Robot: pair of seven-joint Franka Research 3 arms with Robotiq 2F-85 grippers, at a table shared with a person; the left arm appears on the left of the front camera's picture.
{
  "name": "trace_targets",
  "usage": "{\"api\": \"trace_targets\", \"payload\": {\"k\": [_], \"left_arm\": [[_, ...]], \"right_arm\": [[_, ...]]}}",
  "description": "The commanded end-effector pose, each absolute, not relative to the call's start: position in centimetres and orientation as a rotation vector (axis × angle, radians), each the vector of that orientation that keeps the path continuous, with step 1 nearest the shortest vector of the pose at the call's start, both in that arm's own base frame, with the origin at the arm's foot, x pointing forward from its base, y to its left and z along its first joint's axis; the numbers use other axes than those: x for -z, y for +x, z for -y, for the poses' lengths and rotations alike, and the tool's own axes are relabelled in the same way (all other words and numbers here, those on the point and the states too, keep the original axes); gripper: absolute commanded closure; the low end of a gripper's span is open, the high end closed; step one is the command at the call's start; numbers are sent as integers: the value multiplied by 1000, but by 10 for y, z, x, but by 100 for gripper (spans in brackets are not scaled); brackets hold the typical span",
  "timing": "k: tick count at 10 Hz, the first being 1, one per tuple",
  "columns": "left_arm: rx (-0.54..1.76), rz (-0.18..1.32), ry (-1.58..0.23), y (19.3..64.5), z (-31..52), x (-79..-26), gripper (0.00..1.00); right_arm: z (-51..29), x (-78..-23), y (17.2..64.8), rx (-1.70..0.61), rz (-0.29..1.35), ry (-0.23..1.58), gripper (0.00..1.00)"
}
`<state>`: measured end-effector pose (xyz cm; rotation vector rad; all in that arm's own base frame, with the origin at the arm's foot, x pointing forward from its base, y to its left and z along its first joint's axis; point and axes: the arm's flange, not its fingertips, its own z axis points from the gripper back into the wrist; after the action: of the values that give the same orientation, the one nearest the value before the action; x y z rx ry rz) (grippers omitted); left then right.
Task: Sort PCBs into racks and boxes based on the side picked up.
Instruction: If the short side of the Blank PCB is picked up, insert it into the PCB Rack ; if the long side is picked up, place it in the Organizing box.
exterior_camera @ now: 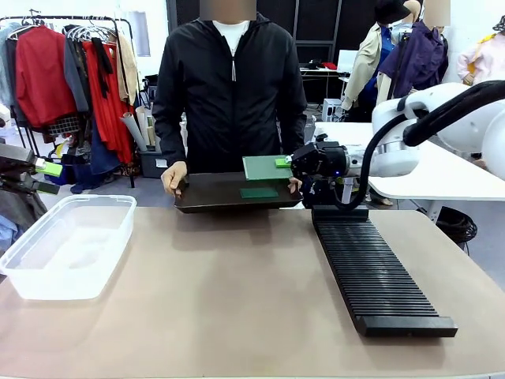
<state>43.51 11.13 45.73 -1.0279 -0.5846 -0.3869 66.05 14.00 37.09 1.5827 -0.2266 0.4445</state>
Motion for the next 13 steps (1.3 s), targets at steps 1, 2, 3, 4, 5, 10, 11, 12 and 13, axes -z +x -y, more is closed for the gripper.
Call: {"api": "trace_targets", "payload": {"k": [1, 2, 3, 4, 5, 10, 11, 12, 13], "left_arm": [[387, 588, -1031, 434, -112, -458, 0], [387, 588, -1031, 434, -112, -458, 0], [387, 588, -1031, 434, -112, -458, 0], [387, 588, -1031, 434, -112, -458, 0], [387, 588, -1031, 434, -112, -458, 0], [387, 588, -1031, 434, -112, -458, 0], [387, 588, -1031, 434, -112, -458, 0], [387, 588, -1031, 434, -112, -458, 0], [387, 588, -1031, 434, -112, -458, 0]], "right_arm": [[-122, -373, 627, -454, 272, 1621, 100], [-110, -371, 618, -454, 283, 1617, 100], [-95, -369, 607, -455, 306, 1619, 100], [-81, -368, 597, -458, 329, 1625, 100], [-65, -366, 588, -456, 350, 1625, 100], [13, -354, 572, -605, 539, 1538, 100], [31, -352, 580, -667, 602, 1499, 100], [43, -352, 586, -709, 645, 1457, 100], [52, -348, 591, -768, 687, 1423, 100]]}}
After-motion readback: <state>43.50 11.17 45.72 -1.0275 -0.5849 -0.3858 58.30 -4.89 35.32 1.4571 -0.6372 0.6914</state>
